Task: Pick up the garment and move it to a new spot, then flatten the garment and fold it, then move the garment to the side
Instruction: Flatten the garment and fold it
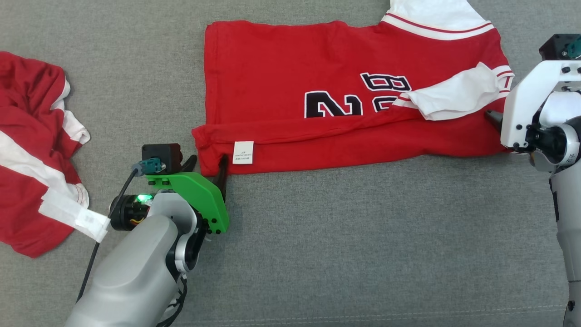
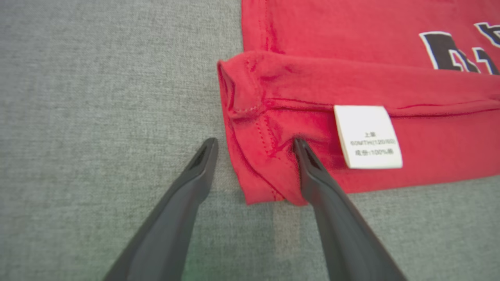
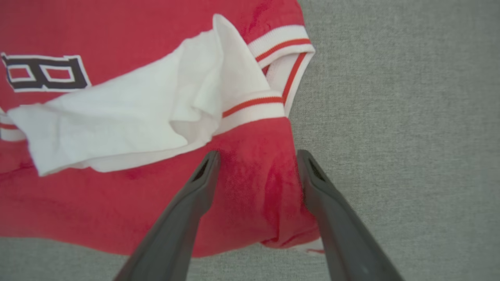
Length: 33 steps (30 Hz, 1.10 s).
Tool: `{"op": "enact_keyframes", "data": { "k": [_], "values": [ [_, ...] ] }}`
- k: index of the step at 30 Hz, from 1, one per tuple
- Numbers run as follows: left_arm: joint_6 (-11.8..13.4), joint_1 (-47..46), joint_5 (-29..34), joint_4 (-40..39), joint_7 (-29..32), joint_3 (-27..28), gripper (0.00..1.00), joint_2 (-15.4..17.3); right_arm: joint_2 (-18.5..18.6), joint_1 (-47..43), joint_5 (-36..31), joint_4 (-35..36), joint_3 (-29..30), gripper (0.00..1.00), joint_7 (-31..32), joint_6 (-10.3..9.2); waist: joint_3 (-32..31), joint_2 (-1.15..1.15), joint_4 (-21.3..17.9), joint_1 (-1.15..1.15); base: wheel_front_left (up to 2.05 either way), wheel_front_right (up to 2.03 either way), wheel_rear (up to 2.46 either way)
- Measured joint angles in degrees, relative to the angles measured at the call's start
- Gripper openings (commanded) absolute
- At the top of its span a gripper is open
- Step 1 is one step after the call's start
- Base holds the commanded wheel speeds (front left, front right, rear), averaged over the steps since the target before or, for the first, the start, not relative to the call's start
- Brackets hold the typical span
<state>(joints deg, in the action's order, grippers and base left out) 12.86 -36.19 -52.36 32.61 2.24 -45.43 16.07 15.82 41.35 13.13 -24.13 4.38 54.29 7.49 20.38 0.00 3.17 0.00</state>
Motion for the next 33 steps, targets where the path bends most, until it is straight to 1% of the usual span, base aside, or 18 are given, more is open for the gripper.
{"op": "enact_keyframes", "data": {
  "k": [2,3,4,5,9,14,17,20,23,28,33],
  "values": [
    [-0.3,-0.3,-0.3,0.2,0.4,0.0,1.0,-0.2,0.0,0.0,0.7,-0.5,-0.6,1.0,0.6,0.0,0.3,0.0,0.1,0.0,0.0,0.0,0.0],
    [-0.4,-0.3,-0.5,0.3,0.6,0.0,0.93,-0.3,0.1,0.0,1.1,-0.4,-0.9,0.4,0.5,-0.01,0.4,0.0,0.1,0.0,0.0,0.0,0.0],
    [-0.7,-0.3,-0.6,0.4,0.8,-0.1,0.48,-0.3,0.1,-0.1,1.5,-0.2,-1.1,0.0,0.1,0.0,0.4,0.0,0.1,0.0,0.0,0.0,0.0],
    [-0.9,-0.4,-0.6,0.5,0.9,-0.1,0.0,-0.3,0.3,-0.4,1.9,0.3,-1.6,0.0,-0.2,-0.01,0.3,0.0,0.1,0.0,0.0,0.0,0.0],
    [-1.7,-0.3,-1.3,1.2,1.4,-0.1,0.0,-0.1,1.2,-2.9,3.7,3.2,-2.3,0.0,-3.5,0.0,-0.1,0.0,-0.1,0.0,0.0,0.0,0.0],
    [-2.3,0.8,-2.6,1.6,1.3,0.5,0.0,-0.1,2.7,-8.5,5.7,9.0,-3.5,0.0,-8.0,0.0,-1.3,0.0,-0.5,0.0,0.0,0.0,0.0],
    [-2.7,2.3,-3.8,1.6,0.8,1.1,0.0,0.1,3.7,-12.9,6.9,13.5,-4.1,0.0,-12.0,0.0,-2.2,0.0,-0.7,0.0,0.0,0.0,0.0],
    [-3.0,4.3,-4.6,1.3,0.2,1.4,0.0,0.7,4.3,-18.2,6.7,17.2,-3.0,0.0,-16.5,0.02,-3.4,0.0,-1.0,0.0,0.0,0.0,0.0],
    [-3.0,6.3,-5.0,0.5,0.1,1.6,0.0,1.5,3.7,-23.9,5.7,20.2,-2.1,0.0,-19.5,0.05,-4.7,0.0,-1.2,0.0,0.0,0.0,0.0],
    [-2.6,9.9,-5.6,-2.1,0.2,1.6,0.0,3.3,2.1,-32.1,4.9,23.0,-1.6,0.0,-21.4,0.05,-6.6,0.0,-1.5,0.0,0.0,0.0,0.0],
    [-1.6,13.0,-6.1,-6.4,1.3,1.2,0.0,5.2,0.5,-37.2,4.8,22.4,-1.0,0.0,-21.3,0.05,-7.9,0.0,-1.8,0.0,0.0,0.0,0.0]
  ]
}}
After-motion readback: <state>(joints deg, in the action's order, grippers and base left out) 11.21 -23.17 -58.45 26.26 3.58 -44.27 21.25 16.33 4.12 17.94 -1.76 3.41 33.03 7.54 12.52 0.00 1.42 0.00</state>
